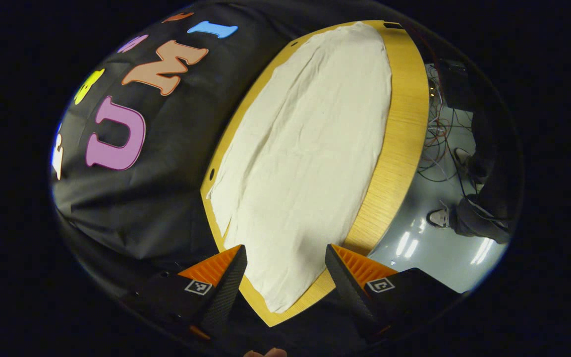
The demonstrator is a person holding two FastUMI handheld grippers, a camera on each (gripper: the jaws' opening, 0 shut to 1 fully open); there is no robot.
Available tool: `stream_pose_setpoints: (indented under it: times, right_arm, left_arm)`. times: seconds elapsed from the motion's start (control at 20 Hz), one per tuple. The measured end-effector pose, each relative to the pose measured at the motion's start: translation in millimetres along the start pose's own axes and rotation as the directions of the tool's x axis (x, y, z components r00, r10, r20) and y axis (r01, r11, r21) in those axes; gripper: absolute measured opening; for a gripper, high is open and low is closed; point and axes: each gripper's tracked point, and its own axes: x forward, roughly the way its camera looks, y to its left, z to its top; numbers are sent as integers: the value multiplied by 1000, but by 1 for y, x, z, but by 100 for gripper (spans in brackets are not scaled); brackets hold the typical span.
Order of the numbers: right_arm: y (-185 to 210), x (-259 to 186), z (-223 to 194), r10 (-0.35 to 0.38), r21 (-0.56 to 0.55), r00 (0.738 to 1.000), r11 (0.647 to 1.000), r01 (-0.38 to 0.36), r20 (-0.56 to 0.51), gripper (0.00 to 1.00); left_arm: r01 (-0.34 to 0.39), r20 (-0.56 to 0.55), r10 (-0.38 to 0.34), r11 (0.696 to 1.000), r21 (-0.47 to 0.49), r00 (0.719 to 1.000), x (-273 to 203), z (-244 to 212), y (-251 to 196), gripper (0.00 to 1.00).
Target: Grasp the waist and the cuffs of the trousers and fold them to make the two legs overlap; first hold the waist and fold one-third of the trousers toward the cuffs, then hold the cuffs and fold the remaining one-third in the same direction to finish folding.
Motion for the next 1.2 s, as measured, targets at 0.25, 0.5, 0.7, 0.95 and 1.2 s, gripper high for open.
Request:
stream_pose_setpoints:
  times: [0.25,0.5,0.7,0.95,1.2]
  right_arm:
    - [-12,1,-4,-19,-9,1000,1000,19,-7,98]
    - [-22,0,-8,-40,-16,999,999,39,-17,98]
    - [-27,-2,-8,-53,-20,998,998,53,-15,97]
    - [-29,-3,-17,-59,-25,998,998,59,-29,97]
    - [-40,-5,-25,-65,-83,997,995,61,-44,97]
  left_arm:
    - [103,-68,-98,992,76,993,10,-17,-20,97]
    - [147,-79,-136,977,155,987,23,-13,-15,87]
    - [171,-89,-157,969,178,984,34,-10,-7,87]
    - [172,-88,-158,967,189,983,43,-7,-1,86]
    - [214,-117,-196,961,177,974,47,-11,-13,29]
